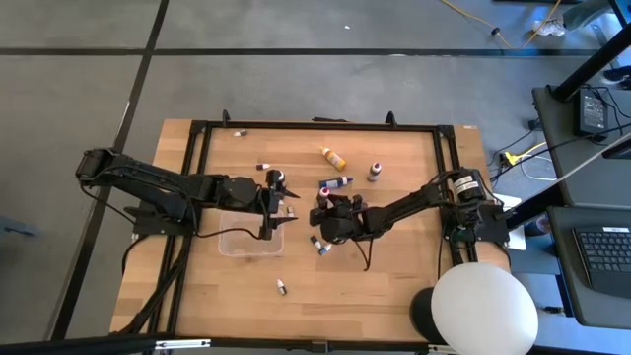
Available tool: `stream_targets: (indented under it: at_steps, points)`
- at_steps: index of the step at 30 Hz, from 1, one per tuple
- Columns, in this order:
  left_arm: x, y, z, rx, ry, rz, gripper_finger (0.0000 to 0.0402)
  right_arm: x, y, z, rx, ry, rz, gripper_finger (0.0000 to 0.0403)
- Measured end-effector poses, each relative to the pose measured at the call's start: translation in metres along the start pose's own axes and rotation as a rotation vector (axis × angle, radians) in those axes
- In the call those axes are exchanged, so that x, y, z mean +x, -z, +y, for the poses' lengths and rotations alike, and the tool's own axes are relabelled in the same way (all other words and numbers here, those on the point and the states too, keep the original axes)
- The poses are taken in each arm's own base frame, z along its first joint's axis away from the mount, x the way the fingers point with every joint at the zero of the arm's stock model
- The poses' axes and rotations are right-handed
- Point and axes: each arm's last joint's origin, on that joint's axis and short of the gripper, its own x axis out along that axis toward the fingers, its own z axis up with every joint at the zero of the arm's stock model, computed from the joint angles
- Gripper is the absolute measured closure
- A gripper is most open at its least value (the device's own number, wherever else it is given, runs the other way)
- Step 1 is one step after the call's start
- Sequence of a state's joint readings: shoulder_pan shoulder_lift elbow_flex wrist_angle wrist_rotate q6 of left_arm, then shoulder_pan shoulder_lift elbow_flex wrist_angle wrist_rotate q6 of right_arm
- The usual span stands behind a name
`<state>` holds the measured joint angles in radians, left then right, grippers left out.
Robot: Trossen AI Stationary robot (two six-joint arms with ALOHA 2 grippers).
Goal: Pick & Place food coloring
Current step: Put the large red food coloring bottle into the transparent bin
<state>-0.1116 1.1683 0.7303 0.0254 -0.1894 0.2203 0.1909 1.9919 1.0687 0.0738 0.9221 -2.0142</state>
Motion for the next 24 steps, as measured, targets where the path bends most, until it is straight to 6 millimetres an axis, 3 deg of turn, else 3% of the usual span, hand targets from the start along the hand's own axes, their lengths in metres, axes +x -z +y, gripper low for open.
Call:
stream_targets:
  at_steps: [6, 24]
  points:
    - [0.0, 0.0, 0.0001, 0.002, -0.001, 0.0, 0.0137, 0.0, 0.0005, -0.0013, -0.119, 0.01, 0.002, 0.0227]
    - [0.0, 0.0003, 0.0015, 0.002, -0.047, 0.011, 0.0137, -0.004, -0.0025, -0.0065, -0.118, 0.087, -0.086, 0.0225]
